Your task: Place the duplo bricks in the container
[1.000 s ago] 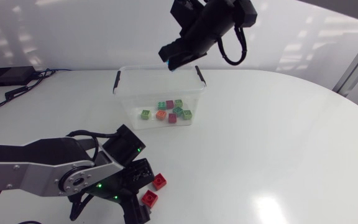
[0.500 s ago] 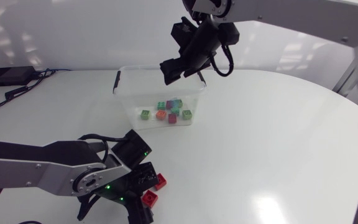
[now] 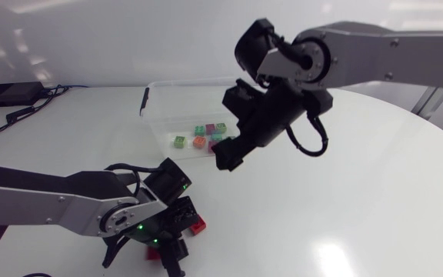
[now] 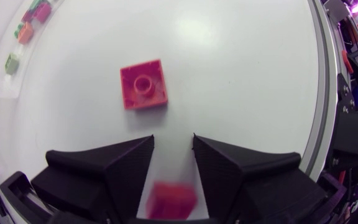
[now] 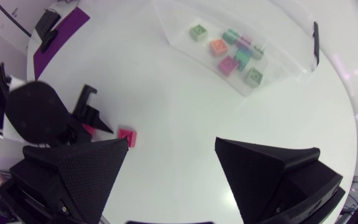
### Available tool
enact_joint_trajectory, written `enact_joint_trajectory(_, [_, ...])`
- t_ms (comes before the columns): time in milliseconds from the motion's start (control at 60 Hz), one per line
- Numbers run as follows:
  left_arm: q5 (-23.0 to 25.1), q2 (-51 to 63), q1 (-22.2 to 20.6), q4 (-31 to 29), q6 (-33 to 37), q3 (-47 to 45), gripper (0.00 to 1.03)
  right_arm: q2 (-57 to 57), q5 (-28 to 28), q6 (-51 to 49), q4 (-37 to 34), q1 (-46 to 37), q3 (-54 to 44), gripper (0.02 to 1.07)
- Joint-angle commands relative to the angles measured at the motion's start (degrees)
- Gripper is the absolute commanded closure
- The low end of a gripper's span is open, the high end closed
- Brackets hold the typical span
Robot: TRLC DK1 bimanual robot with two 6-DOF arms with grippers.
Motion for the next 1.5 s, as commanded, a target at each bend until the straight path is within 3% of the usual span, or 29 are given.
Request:
enact_joint_trajectory(0, [-0.7, -6.3, 2.3, -4.6, 1.0, 0.2, 0.76, 0.3, -0.3, -0.1, 0.9, 0.6, -3.5, 0.06])
enact_joint_trajectory(117, [-1.0, -18.3, 9.1, -13.0, 4.4, 5.3, 0.76, 3.0, -0.6, -0.1, 1.0, 2.5, -4.6, 0.06])
enact_joint_trajectory(250, [-0.9, -22.9, 15.6, -19.3, 8.6, 14.1, 0.76, 6.8, -1.2, -0.2, 1.1, 5.3, -3.9, 0.07])
enact_joint_trajectory(450, [-0.9, -24.5, 17.5, -22.0, 10.6, 14.7, 0.73, 9.8, -1.2, -0.3, 0.6, 8.8, -3.0, 0.07])
enact_joint_trajectory(500, [-0.9, -25.9, 18.2, -22.1, 11.2, 13.6, 0.64, 10.2, -1.2, -0.5, 0.4, 9.3, -3.1, 0.07])
enact_joint_trajectory(583, [-0.9, -28.6, 21.9, -24.6, 13.3, 12.5, 0.33, 10.7, -1.1, -0.8, 0.2, 10.1, -3.4, 0.07])
enact_joint_trajectory(600, [-0.9, -28.8, 22.2, -24.9, 13.5, 12.5, 0.31, 10.7, -1.0, -0.8, 0.2, 10.2, -3.4, 0.07])
enact_joint_trajectory(650, [-0.9, -31.0, 26.2, -25.8, 15.3, 11.3, 0.15, 10.9, -1.0, -0.9, -0.1, 10.4, -3.3, 0.07])
enact_joint_trajectory(700, [-0.9, -32.4, 30.4, -26.8, 17.0, 10.3, 0.10, 11.1, -1.0, -0.9, -0.3, 10.8, -2.9, 0.07])
enact_joint_trajectory(833, [-0.2, -32.4, 44.8, -27.6, 19.5, 8.2, 0.08, 12.4, -1.0, -1.0, -1.3, 11.5, -1.3, 0.07])
enact_joint_trajectory(850, [0.7, -31.9, 48.1, -27.6, 19.9, 7.5, 0.08, 12.8, -0.9, -0.9, -1.5, 11.6, -0.8, 0.07])
enact_joint_trajectory(967, [1.7, -30.6, 58.3, -26.9, 18.9, 5.8, 0.09, 13.5, -0.6, -0.9, -1.8, 11.8, -0.1, 0.07])
enact_joint_trajectory(1250, [3.3, -33.8, 72.0, -26.4, 6.1, 1.1, 0.07, 12.2, -0.2, -1.4, -2.2, 12.1, -1.4, 0.07])
enact_joint_trajectory(1383, [3.8, -38.7, 82.2, -25.4, 6.1, -3.5, 0.06, 10.8, 0.1, -1.9, -2.1, 12.0, -2.8, 0.07])
enact_joint_trajectory(1483, [4.2, -39.7, 87.1, -27.0, 9.4, -4.9, 0.05, 10.3, 0.5, -2.5, -2.2, 11.7, -3.5, 0.07])
